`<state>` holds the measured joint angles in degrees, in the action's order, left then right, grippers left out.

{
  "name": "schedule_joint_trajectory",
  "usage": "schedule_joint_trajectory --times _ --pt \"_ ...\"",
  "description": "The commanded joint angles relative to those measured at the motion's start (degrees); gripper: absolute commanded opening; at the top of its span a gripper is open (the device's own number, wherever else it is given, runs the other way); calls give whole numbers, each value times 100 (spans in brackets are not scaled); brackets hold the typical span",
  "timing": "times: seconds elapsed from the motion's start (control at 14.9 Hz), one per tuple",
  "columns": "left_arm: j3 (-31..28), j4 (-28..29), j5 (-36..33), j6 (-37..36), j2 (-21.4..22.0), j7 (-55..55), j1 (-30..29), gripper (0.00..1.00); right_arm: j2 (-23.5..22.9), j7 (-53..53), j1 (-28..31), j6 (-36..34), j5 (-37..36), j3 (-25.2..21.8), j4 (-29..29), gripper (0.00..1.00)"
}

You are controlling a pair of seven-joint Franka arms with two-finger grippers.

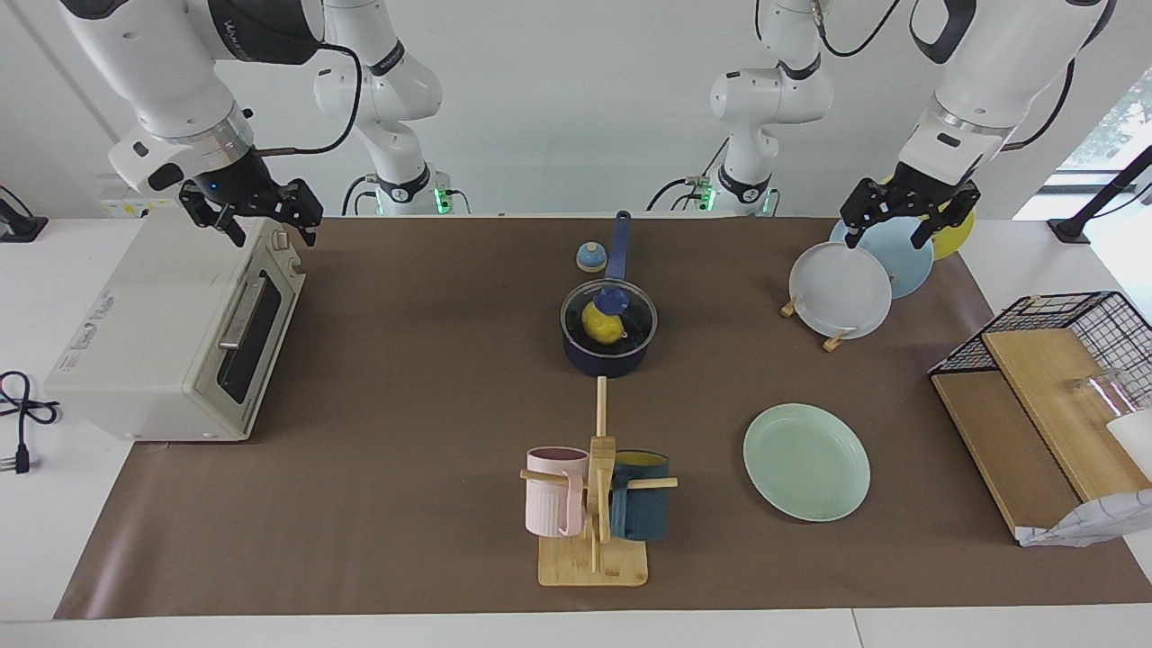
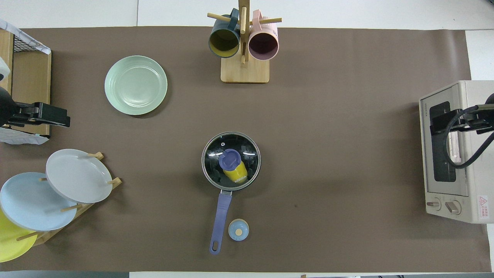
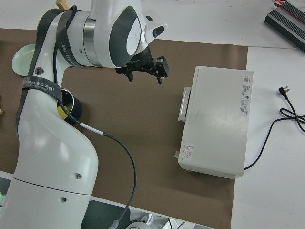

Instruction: Transfer potato from pot to plate

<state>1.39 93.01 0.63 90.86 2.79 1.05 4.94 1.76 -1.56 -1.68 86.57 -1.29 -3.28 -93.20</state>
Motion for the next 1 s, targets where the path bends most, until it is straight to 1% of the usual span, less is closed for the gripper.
schedule_joint_trajectory --times 0.0,0.47,0.54,0.6,0.67,0.74,0.8,0.87,0.94 --pt "28 7 -28 10 55 -26 -46 100 123 -38 98 -17 -29 73 -128 100" --pt "28 7 -28 10 55 -26 -37 100 123 -108 107 -61 67 73 -111 100" --pt "20 7 -28 10 55 -26 -37 100 62 -230 107 26 363 73 -58 100" --pt "28 7 -28 10 55 -26 -37 100 -26 -214 107 53 740 90 142 100" --pt "28 7 -28 10 55 -26 -37 100 -105 -74 55 -43 701 108 266 100" --pt "28 7 -28 10 55 -26 -37 100 -114 188 19 -61 674 212 294 100" --pt "28 7 -28 10 55 -26 -37 100 -123 434 10 -61 665 492 302 100" --pt "28 7 -28 10 55 -26 -37 100 -132 637 19 -26 656 869 311 100" --pt "20 7 -28 10 55 -26 -28 100 -175 1065 19 61 656 1299 355 100"
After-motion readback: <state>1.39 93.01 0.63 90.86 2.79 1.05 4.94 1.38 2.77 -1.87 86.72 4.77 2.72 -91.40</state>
